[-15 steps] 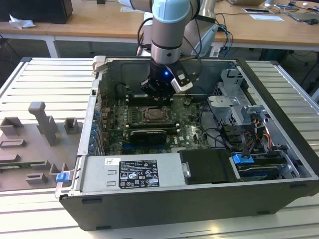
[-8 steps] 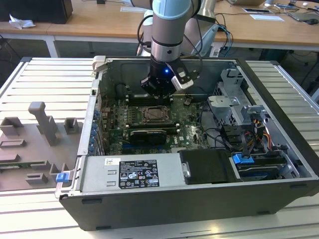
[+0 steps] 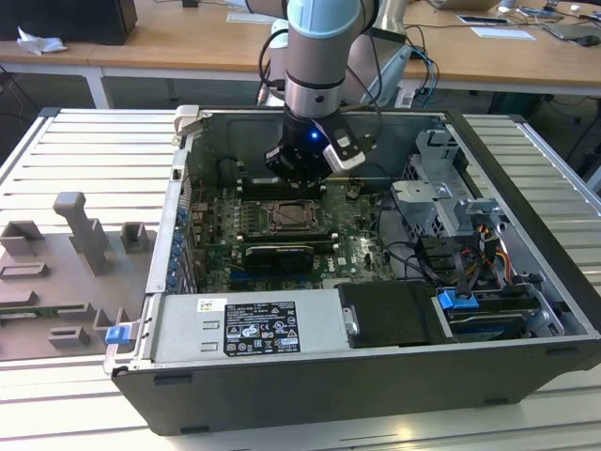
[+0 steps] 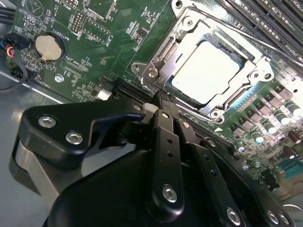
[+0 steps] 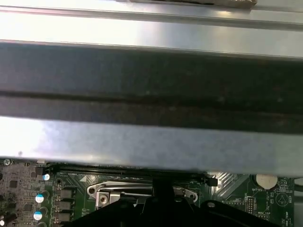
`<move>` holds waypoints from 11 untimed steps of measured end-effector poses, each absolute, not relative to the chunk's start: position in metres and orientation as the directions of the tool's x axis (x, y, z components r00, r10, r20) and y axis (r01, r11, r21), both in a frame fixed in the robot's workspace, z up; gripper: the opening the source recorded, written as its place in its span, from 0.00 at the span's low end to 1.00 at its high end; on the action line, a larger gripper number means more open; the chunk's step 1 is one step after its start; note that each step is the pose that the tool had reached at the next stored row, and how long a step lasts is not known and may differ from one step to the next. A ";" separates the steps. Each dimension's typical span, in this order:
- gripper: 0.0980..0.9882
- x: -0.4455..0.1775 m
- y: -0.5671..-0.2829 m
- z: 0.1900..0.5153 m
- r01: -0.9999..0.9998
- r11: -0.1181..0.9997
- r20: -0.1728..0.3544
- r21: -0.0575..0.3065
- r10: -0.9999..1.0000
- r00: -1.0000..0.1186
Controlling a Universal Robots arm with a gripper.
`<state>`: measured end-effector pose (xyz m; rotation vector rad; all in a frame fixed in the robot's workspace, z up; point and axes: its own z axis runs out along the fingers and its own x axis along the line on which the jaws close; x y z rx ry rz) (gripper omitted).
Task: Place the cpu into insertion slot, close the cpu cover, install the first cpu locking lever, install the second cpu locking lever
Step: 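Install the second cpu locking lever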
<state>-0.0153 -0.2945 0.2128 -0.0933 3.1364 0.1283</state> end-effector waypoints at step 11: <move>0.01 -0.015 -0.303 0.220 -0.059 0.995 -0.003 0.080 -0.059 -0.998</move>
